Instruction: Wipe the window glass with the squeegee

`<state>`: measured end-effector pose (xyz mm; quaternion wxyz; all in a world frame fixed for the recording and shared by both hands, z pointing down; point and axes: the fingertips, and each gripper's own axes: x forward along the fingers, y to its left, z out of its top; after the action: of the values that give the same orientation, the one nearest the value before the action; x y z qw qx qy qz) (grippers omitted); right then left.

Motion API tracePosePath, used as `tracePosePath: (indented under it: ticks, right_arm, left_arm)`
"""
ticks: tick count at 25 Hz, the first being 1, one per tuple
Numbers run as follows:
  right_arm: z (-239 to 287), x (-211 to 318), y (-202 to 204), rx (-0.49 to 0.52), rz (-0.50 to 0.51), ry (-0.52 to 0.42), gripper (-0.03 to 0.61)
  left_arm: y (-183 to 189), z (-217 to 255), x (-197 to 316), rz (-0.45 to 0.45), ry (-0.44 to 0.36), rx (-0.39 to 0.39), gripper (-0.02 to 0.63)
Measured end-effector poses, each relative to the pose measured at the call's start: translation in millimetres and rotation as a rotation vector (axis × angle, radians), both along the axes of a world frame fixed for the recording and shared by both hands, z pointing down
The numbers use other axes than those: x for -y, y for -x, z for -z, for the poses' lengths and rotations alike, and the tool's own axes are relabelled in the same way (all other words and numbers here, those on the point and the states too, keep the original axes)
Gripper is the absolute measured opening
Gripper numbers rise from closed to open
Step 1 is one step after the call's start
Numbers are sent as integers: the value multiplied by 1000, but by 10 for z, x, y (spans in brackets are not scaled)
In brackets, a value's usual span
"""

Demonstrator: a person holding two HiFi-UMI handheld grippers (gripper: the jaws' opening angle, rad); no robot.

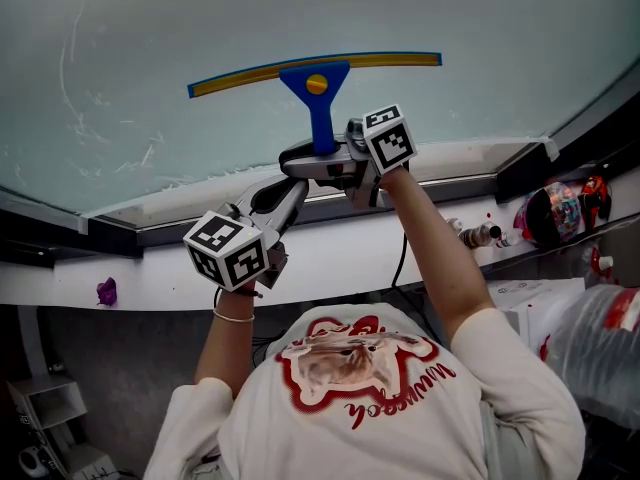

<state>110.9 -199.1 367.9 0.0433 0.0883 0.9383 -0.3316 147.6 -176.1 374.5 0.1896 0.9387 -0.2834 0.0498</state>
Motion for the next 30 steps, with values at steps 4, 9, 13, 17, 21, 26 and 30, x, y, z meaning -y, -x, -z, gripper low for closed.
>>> tracePosePath:
  ticks: [4,9,13,17,21,26,30]
  right_arm:
    - [-53,-1,1,0,0,9,104]
    - [-100,-23,0,6,1,19,104]
    - [-144,-32,0,6,3,27,104]
    - [-187,-41,-5,7,1,36,104]
    - [-240,-50,0,7,0,50,105]
    - [-299,-64,0,9,1,65,106]
    - [-341,-68,5,10,2,74,106]
  left_arm:
    - [5,-60,1,0,10,-2,2]
    - [7,-122,-16,2,16,-13,2]
    - [7,-160,-24,7,28,-11,2]
    - [2,-207,-33,7,34,-9,2]
    - [9,-252,-46,11,47,-5,2]
    - [8,-309,-61,12,58,1,2]
    - [13,-350,-65,13,66,5,2]
